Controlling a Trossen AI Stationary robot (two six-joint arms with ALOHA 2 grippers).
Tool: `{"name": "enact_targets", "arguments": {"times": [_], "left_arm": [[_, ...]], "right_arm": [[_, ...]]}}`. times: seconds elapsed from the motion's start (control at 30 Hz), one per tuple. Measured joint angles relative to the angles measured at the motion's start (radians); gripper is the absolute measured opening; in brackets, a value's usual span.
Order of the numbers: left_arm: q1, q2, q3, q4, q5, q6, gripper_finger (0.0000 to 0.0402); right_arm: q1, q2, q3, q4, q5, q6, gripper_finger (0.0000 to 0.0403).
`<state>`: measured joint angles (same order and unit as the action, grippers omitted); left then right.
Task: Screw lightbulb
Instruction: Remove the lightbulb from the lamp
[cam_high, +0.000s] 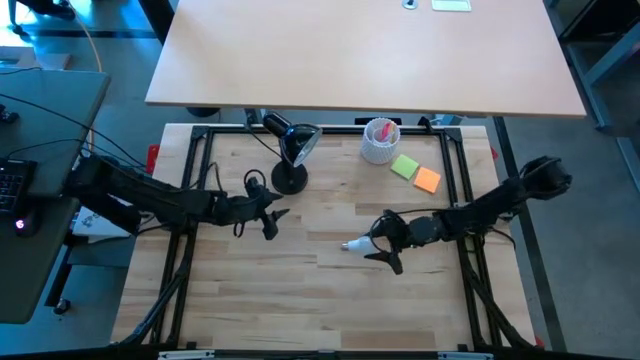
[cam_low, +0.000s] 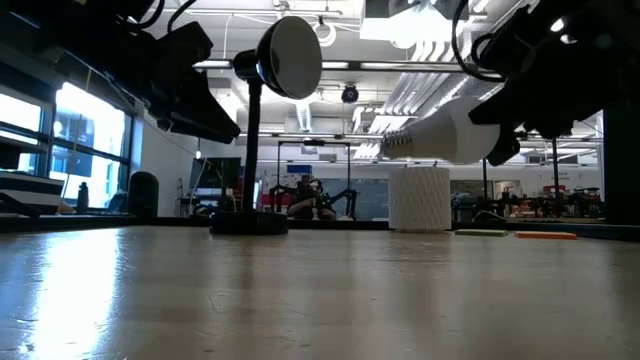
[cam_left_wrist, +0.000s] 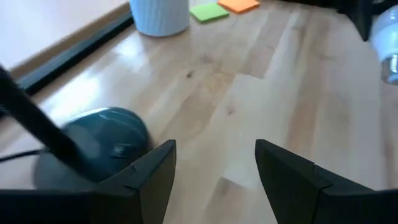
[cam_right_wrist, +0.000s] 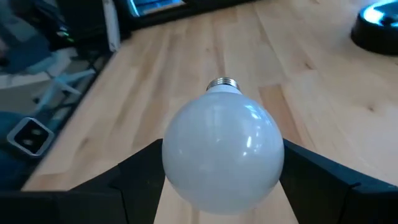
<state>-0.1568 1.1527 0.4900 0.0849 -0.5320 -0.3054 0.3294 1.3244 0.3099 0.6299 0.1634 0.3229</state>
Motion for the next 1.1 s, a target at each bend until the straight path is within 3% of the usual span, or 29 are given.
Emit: {"name": "enact_targets", "arguments": {"times": [0.23,0.43,0.6,0.8,0.93,1.1], "left_arm": [[0.000,-0.006,0.000,0.081,-0.053,0.080,0.0215],[0.008,-0.021,0.000,0.193,-0.035,0.083,0.0215],[0.021,-0.032,0.001,0.263,-0.156,0.124,0.0215],[0.050,-0.048,0.000,0.285,-0.102,0.111,0.0215],[0.033,-0.049,0.000,0.279,-0.046,0.069,0.0215],[-0.043,-0.055,0.000,0.277,-0.077,0.069,0.0215]], "right_arm": [[0.004,0.111,0.016,-0.021,0.019,0.040,0.0277],[0.038,0.097,0.015,-0.174,0.093,0.039,0.0277],[0.032,0.065,0.014,-0.359,0.103,0.088,0.0277],[0.016,0.070,0.017,-0.383,0.099,0.185,0.0278],[-0.009,0.073,0.034,-0.413,0.059,0.177,0.0300],[-0.060,0.074,0.067,-0.508,-0.026,0.149,0.0346]]}}
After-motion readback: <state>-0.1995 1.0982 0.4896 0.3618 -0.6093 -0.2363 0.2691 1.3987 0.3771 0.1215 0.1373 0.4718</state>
